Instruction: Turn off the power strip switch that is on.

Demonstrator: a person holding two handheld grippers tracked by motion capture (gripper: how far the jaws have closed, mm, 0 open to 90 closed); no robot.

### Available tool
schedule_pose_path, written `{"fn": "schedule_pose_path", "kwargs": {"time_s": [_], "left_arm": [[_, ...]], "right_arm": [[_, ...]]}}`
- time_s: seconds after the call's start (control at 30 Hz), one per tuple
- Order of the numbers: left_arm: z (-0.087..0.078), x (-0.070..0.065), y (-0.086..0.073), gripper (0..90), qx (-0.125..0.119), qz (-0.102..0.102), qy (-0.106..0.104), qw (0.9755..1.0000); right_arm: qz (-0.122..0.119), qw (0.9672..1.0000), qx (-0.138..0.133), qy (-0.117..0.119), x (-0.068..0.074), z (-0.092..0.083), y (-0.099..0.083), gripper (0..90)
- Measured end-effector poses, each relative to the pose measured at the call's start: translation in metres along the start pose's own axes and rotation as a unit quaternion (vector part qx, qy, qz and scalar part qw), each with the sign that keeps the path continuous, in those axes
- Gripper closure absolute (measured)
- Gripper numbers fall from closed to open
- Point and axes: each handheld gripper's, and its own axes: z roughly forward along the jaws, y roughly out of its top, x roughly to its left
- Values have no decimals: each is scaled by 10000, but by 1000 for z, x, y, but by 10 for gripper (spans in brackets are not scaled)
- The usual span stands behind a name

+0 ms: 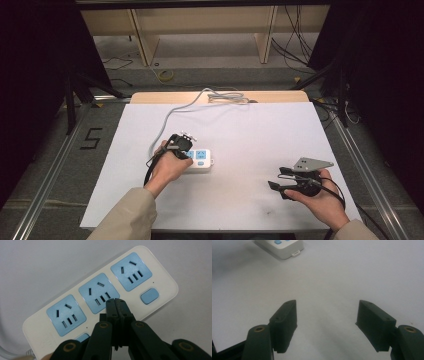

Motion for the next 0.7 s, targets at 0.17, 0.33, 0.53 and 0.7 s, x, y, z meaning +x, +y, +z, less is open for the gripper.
{"fn": "schedule_pose_path", "kwargs": {"time_s": [0.17, 0.33, 0.53, 0.7], "left_arm": [[0, 1, 1, 899, 45, -40, -20, 10000], [0, 0, 2, 900, 111, -13, 42, 9999], [0, 0, 3, 900, 151, -50, 26, 9999], [1, 0, 6, 900, 276, -22, 27, 9996]], "right_arm": [[11, 10000, 18, 13, 0, 0, 0, 329], [5, 10000, 10, 9, 0, 0, 0, 329], [-2, 10000, 23, 21, 1, 0, 0, 329], [-15, 10000, 43, 24, 1, 1, 0, 329]]}}
